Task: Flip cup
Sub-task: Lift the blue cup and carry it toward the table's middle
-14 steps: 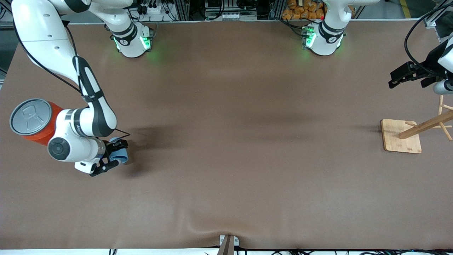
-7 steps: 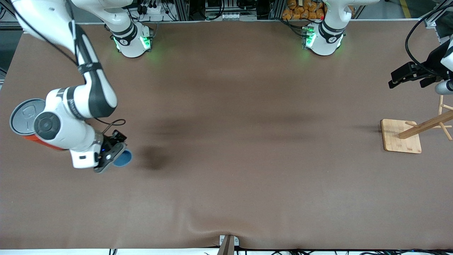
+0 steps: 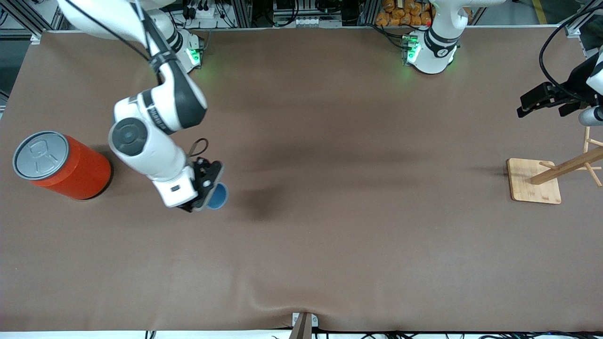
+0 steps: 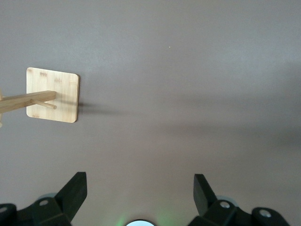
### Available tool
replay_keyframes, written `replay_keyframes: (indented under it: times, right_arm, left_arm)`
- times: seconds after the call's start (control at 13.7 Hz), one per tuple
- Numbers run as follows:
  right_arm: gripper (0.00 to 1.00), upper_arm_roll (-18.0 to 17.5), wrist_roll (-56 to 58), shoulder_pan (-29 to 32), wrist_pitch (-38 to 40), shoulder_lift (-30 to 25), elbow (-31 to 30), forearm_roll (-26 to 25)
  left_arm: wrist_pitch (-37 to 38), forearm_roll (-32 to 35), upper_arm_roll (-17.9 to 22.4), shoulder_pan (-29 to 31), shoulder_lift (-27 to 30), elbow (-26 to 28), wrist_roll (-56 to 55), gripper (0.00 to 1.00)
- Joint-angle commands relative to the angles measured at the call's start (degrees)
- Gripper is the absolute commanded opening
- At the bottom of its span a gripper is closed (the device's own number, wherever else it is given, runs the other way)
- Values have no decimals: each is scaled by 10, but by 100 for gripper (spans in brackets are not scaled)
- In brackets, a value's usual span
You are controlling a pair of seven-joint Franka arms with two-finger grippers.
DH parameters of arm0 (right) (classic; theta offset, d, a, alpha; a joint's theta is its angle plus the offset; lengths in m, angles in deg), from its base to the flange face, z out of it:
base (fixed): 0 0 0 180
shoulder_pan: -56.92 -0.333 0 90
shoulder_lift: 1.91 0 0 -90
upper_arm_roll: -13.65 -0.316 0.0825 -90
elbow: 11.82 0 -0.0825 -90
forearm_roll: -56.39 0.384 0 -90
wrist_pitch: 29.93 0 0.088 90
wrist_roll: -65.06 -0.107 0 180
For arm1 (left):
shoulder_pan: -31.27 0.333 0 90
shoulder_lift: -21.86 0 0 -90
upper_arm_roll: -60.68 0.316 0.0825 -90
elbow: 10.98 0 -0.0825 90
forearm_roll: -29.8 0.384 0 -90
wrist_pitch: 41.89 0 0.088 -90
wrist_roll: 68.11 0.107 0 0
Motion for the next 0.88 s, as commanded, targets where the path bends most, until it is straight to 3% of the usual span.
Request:
replay_keyframes:
  times: [0.0, 0.22, 0.81]
  right_arm:
    - [45, 3, 15, -50, -64, 32, 9, -6]
    - [45, 4, 13, -95, -148, 79, 9, -9]
    - [41, 11, -31, -174, -249, 179, 20, -28]
  left_arm:
    - [17, 5, -3, -1, 3, -2, 6, 100]
    - [17, 8, -3, 4, 0, -1, -1, 100]
    - [12, -5, -2, 8, 0, 0, -4, 100]
